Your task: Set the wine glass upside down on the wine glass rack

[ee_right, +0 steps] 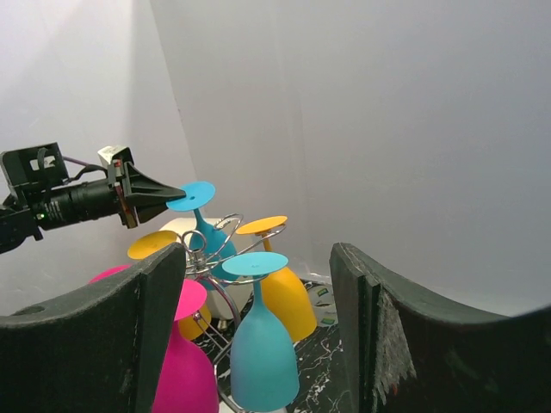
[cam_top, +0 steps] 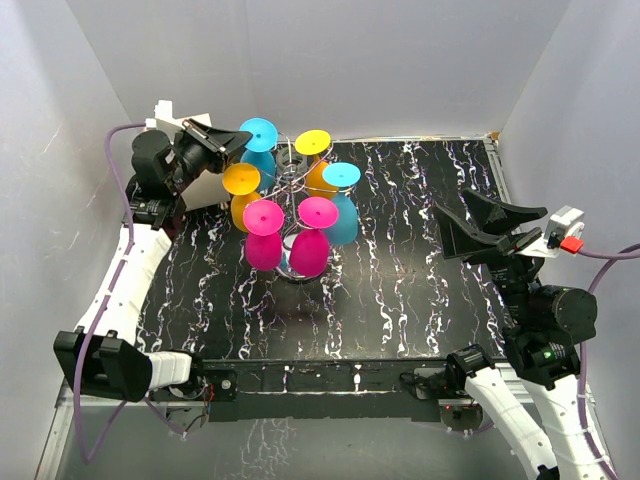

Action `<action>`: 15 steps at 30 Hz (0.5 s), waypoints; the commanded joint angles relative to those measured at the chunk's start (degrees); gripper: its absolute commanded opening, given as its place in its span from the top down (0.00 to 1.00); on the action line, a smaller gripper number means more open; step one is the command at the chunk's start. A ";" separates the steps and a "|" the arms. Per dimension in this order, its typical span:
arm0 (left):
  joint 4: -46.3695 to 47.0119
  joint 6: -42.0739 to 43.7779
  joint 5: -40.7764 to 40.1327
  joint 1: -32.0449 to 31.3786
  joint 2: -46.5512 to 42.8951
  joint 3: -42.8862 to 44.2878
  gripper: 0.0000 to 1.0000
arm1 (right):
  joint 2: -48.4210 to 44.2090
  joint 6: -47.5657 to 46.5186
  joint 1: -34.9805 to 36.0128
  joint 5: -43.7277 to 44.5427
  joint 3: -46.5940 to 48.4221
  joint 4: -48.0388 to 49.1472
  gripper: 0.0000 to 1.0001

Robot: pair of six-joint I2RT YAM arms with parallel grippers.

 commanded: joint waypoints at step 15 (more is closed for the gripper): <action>5.87 -1.70 5.82 -3.04 5.25 3.74 1.00 | -1.04 -0.80 0.26 0.81 1.28 0.89 0.34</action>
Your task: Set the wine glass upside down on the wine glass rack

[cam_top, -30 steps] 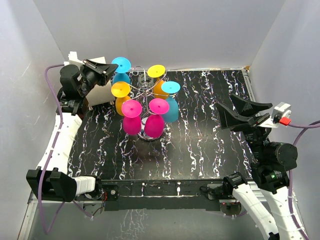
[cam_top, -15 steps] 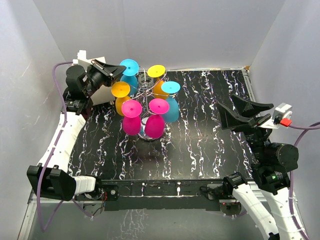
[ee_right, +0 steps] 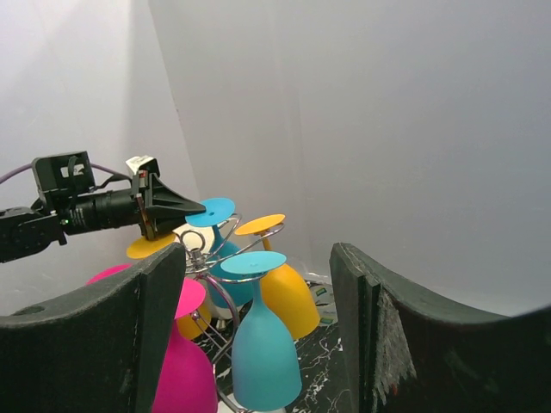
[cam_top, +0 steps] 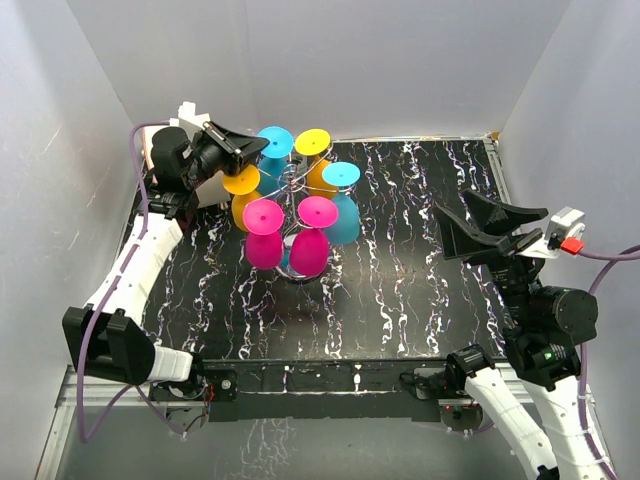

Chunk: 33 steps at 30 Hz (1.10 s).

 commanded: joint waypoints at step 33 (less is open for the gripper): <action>-6.99 10.41 -10.00 -0.41 3.34 11.76 1.00 | -2.11 -1.38 0.26 1.70 1.38 -0.74 0.33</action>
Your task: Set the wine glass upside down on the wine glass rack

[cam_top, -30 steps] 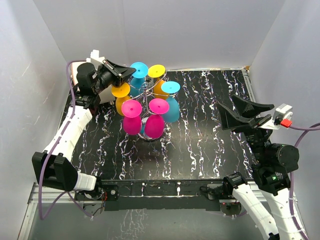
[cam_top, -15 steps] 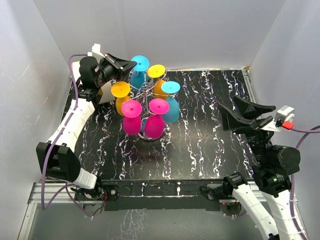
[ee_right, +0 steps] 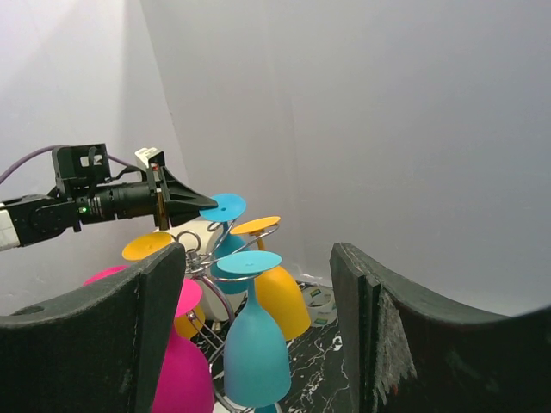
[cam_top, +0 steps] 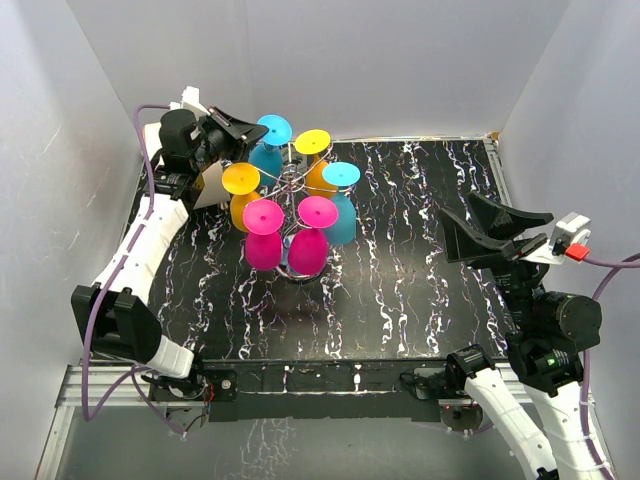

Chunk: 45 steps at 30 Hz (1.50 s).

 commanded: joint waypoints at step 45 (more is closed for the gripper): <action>-12.91 12.30 -6.91 0.69 -9.12 -1.43 0.83 | -0.52 0.95 0.26 1.11 1.12 0.18 0.33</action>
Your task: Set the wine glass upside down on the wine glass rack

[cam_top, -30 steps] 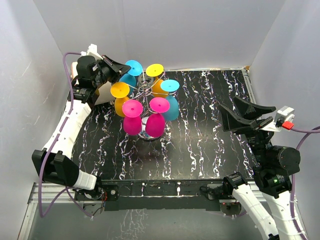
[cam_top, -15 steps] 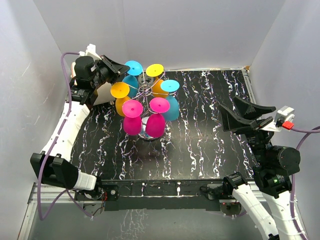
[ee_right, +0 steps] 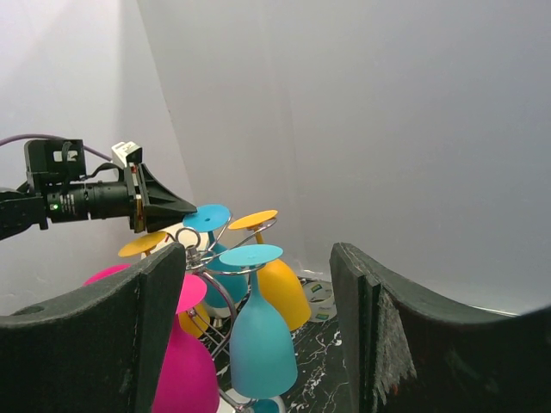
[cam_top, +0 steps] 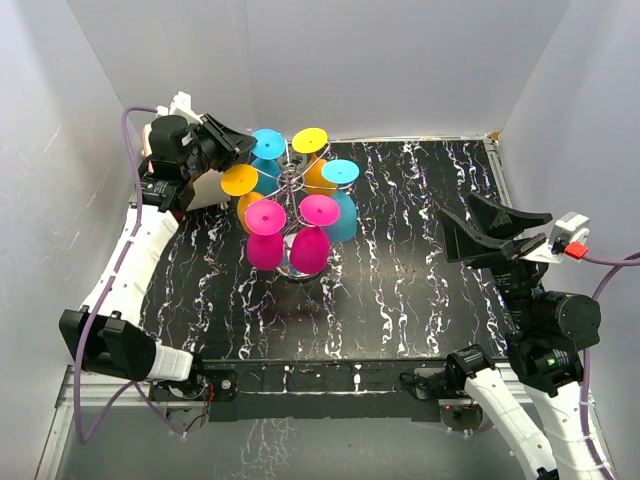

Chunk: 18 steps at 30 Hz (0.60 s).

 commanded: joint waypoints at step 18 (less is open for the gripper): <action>-9.40 11.62 -9.45 1.69 -2.60 5.14 0.72 | -0.80 5.47 0.26 8.74 1.73 -5.64 0.33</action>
